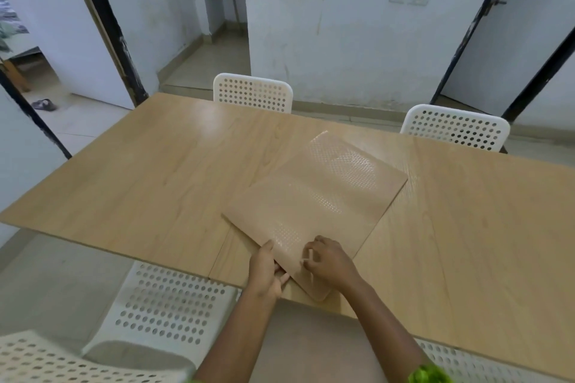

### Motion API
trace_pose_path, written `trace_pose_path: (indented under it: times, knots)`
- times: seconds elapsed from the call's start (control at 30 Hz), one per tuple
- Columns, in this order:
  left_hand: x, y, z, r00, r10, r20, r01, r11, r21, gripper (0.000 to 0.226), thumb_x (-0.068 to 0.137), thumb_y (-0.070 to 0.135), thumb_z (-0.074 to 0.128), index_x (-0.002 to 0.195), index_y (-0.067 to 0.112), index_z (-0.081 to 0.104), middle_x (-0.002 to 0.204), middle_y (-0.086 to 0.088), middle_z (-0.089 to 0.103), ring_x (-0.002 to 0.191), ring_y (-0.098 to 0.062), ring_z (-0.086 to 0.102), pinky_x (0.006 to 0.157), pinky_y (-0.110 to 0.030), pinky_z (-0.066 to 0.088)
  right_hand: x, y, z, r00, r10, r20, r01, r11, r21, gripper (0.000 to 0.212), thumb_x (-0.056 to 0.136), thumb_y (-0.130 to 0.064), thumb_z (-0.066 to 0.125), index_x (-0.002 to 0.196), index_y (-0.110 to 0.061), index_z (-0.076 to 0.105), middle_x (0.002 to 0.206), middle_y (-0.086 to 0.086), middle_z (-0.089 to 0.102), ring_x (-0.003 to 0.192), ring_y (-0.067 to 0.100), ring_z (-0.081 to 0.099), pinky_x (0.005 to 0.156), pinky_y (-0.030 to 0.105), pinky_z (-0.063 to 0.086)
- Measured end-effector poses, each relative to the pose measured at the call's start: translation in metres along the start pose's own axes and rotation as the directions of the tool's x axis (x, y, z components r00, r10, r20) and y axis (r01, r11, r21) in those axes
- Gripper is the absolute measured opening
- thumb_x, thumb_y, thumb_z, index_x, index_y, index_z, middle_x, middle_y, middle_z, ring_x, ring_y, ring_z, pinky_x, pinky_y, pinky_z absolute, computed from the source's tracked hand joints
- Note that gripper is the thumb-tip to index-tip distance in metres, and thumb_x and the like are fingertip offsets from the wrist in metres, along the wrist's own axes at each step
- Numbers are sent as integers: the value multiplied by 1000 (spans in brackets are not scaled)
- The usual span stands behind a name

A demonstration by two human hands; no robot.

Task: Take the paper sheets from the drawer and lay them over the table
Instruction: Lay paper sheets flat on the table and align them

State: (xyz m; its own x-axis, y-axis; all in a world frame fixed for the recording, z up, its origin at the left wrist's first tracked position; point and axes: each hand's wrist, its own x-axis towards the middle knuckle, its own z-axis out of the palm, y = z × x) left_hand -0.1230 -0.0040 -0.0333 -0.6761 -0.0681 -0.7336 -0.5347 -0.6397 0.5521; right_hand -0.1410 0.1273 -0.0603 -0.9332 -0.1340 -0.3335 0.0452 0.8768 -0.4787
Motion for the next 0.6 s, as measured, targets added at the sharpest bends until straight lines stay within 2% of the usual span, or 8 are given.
trace_pose_path:
  times: [0.1,0.13,0.2,0.27,0.43,0.6]
  knots:
    - [2,1,-4,999,-22,28,23,998,-52,21,97,21,41,111,7,51,89,-10,59,84,-23,55,101,-47,39,-3,-1,2,1000,-3,3,3,1000,-13,51,88,-40,53,134,-18,47,153,7,28,141,23,25,111,34,25]
    - [4,1,-7,999,-29,34,31,999,-38,25,97,21,41,114,7,51,94,-10,60,91,-25,56,104,-47,37,-4,0,3,1000,-3,4,3,1000,-22,55,88,-42,53,136,-18,44,154,7,27,143,22,22,112,35,24]
    - [6,2,-12,999,-37,41,36,999,30,36,97,24,40,127,6,49,120,-8,58,117,-26,50,110,-49,28,-6,1,6,1000,1,19,0,999,-51,62,87,-47,52,141,-20,37,157,5,21,145,21,16,115,40,20]
    - [10,2,-17,998,-37,48,33,996,86,44,96,30,38,135,10,46,139,-4,49,133,-24,39,112,-49,20,-7,1,11,999,6,35,-3,996,-86,68,86,-51,51,144,-22,31,158,5,16,147,22,9,116,43,14]
    - [5,9,-20,994,-20,103,7,992,130,47,97,37,33,133,13,49,146,-3,39,139,-25,27,113,-50,13,-12,-6,19,999,17,31,-12,989,-146,81,83,-60,48,148,-22,19,159,9,9,147,27,2,117,49,7]
    - [2,10,-17,992,-15,128,-4,989,147,45,96,39,34,130,14,51,145,-3,40,139,-25,27,112,-49,15,-11,-8,15,999,8,40,-1,985,-170,80,83,-61,49,147,-21,21,158,10,16,146,29,10,115,51,14]
